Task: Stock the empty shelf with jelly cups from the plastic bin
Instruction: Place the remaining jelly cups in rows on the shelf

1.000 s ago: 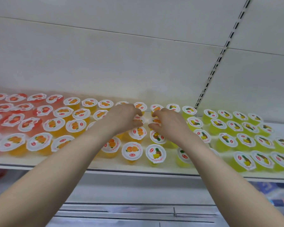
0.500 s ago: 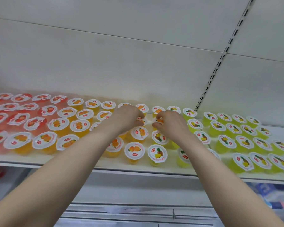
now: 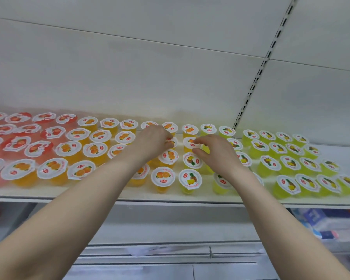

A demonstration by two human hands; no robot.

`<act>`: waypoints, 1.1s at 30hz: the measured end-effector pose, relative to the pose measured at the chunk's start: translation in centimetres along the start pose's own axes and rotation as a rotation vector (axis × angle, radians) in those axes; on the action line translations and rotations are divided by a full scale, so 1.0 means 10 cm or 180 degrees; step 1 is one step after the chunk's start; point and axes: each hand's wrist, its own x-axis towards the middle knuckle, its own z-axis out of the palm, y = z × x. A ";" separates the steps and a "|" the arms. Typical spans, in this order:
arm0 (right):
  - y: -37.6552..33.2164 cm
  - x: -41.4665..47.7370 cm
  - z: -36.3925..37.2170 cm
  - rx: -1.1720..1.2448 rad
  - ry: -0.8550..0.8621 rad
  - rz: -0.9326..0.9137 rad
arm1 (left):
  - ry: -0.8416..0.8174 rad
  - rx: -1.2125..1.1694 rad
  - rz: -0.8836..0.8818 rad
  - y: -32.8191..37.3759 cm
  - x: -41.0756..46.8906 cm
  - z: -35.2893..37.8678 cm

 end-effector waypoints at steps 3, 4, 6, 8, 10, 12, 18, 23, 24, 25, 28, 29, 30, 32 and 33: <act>-0.02 -0.11 -0.05 0.0118 -0.0049 0.0133 | 0.0121 0.0017 0.0077 -0.05 -0.09 -0.05; -0.04 -0.14 -0.07 0.0101 -0.0058 0.0164 | 0.0194 -0.0006 0.0088 -0.07 -0.12 -0.08; -0.11 -0.18 -0.07 0.0023 -0.0076 0.0226 | 0.0287 -0.0099 0.0087 -0.09 -0.19 -0.16; -0.18 -0.20 -0.06 -0.0104 -0.0146 0.0285 | 0.0181 -0.0157 0.0143 -0.08 -0.25 -0.20; -0.23 -0.19 -0.03 -0.0258 -0.0205 0.0344 | 0.0012 -0.0179 0.0167 -0.06 -0.31 -0.21; -0.25 -0.16 -0.01 -0.0298 -0.0124 0.0393 | 0.0066 -0.0136 0.0144 -0.05 -0.33 -0.20; -0.21 0.06 -0.02 -0.0407 0.0072 0.0333 | 0.0123 -0.0031 -0.0043 -0.07 -0.22 -0.14; -0.16 0.21 0.02 -0.0425 -0.0073 0.0313 | -0.0028 0.0050 -0.0259 0.06 -0.06 -0.11; -0.15 0.23 0.03 -0.0411 -0.0099 0.0318 | -0.0058 0.0095 -0.0283 0.08 -0.03 -0.11; -0.14 0.25 0.04 -0.0392 -0.0126 0.0326 | -0.0082 0.0129 -0.0290 0.10 0.01 -0.10; -0.10 0.30 0.06 -0.0338 -0.0174 0.0347 | -0.0110 0.0077 -0.0341 0.12 0.08 -0.10; -0.09 0.32 0.06 -0.0321 -0.0185 0.0347 | -0.0110 0.0055 -0.0361 0.13 0.09 -0.09; -0.08 0.33 0.07 -0.0299 -0.0185 0.0340 | -0.0100 0.0026 -0.0368 0.13 0.11 -0.09; -0.06 0.36 0.08 -0.0264 -0.0177 0.0331 | -0.0043 -0.0047 -0.0364 0.12 0.13 -0.08; -0.05 0.36 0.08 -0.0257 -0.0174 0.0329 | -0.0012 -0.0088 -0.0371 0.12 0.13 -0.06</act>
